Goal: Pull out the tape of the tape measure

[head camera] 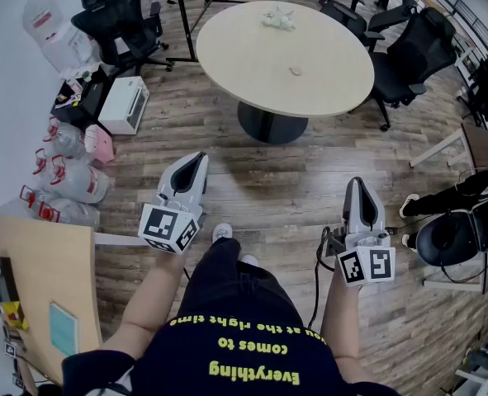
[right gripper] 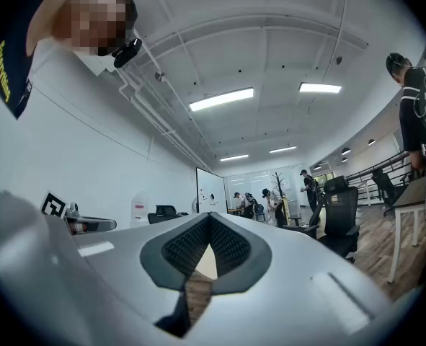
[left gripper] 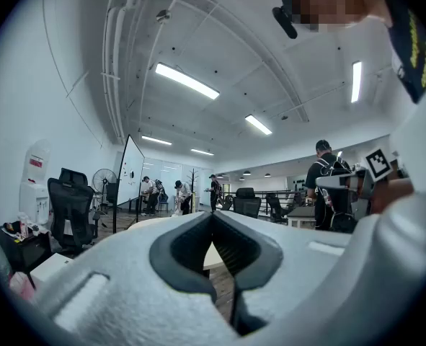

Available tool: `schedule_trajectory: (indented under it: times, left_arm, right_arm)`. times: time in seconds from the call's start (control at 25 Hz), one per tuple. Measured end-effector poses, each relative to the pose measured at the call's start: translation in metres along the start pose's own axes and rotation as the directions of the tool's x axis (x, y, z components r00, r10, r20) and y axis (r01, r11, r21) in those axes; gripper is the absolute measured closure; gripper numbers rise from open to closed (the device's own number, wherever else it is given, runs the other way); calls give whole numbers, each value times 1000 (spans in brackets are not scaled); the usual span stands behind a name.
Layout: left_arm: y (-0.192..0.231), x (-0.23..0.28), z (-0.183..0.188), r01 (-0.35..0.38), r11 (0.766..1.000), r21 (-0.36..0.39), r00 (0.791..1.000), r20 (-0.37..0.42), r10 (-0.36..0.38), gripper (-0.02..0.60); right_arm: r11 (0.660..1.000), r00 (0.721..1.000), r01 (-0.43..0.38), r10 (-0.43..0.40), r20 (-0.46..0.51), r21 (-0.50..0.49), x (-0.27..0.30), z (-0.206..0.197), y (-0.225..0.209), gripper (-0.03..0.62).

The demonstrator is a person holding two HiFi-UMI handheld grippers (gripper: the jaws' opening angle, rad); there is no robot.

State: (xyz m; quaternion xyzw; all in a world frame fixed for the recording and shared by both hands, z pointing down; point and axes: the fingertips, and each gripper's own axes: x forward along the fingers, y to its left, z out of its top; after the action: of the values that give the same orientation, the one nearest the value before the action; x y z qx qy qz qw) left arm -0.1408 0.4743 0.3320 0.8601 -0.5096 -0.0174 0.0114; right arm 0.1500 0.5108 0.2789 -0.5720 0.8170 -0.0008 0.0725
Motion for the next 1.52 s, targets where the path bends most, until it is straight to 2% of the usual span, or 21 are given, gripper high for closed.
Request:
schedule_trajectory:
  times: [0.44,0.52,0.84,1.08,1.52]
  left_arm:
    - [-6,3,0,8,1000,-10,1000,7,-8,578]
    - [-6,5,0,10,1000,-15,1000,4,-10,558]
    - [8,23,-1,-3,999,-43,1000,-13,3,446]
    - [35,55,-9,-7,999,-52,999,-45,4,363]
    - [117,161,5,53,997,-60,998,-26,-54,304]
  right_arm:
    - [1000,1000,2,-2,-1,-12,-4,-1,0,582]
    - [1000,1000,5,-5,-4,-17,-3,-2,1,579]
    - [1000,1000,7,-6,-29,18,20,-10,-2,460]
    - [1000,1000,5,-4,-31,21,57,-16,-4,420]
    - [999,998,43,-43,-45,3,178,-23,-15,367]
